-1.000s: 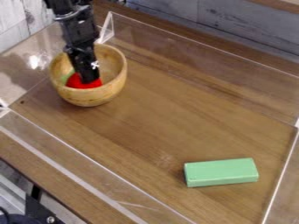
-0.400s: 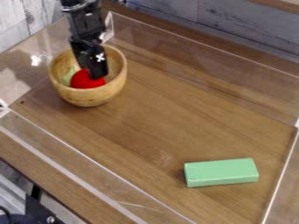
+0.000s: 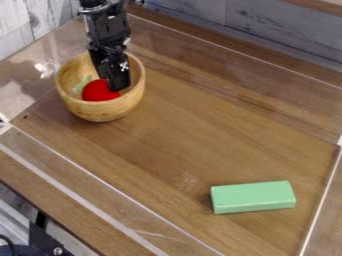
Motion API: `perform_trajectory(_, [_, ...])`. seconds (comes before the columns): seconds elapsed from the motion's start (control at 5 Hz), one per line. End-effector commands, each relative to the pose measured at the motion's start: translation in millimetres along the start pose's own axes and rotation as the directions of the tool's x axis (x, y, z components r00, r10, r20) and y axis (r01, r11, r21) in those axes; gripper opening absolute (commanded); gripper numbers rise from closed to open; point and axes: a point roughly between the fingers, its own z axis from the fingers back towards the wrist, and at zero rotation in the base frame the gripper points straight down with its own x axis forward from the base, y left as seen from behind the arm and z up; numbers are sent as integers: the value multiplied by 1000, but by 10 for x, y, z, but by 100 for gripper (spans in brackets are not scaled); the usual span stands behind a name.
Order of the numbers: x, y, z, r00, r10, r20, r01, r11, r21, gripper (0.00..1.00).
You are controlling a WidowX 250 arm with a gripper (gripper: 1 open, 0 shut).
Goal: Move the red object to the right side of the table
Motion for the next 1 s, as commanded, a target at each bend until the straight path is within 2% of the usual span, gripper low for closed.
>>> perform_trajectory(0.0, [16,48,151,999,-7,45,4,998,56,0])
perform_trajectory(0.2, [-34,112,73,999,22,43,-24,999,36,100])
perform_trajectory(0.4, [-131,216,190,998,45,42,-46,999,15,100])
perform_trajectory(0.6, [-228,309,310,997,59,43,-59,998,3,0])
perform_trajectory(0.8, [-238,216,212,998,57,30,-57,998,2,100])
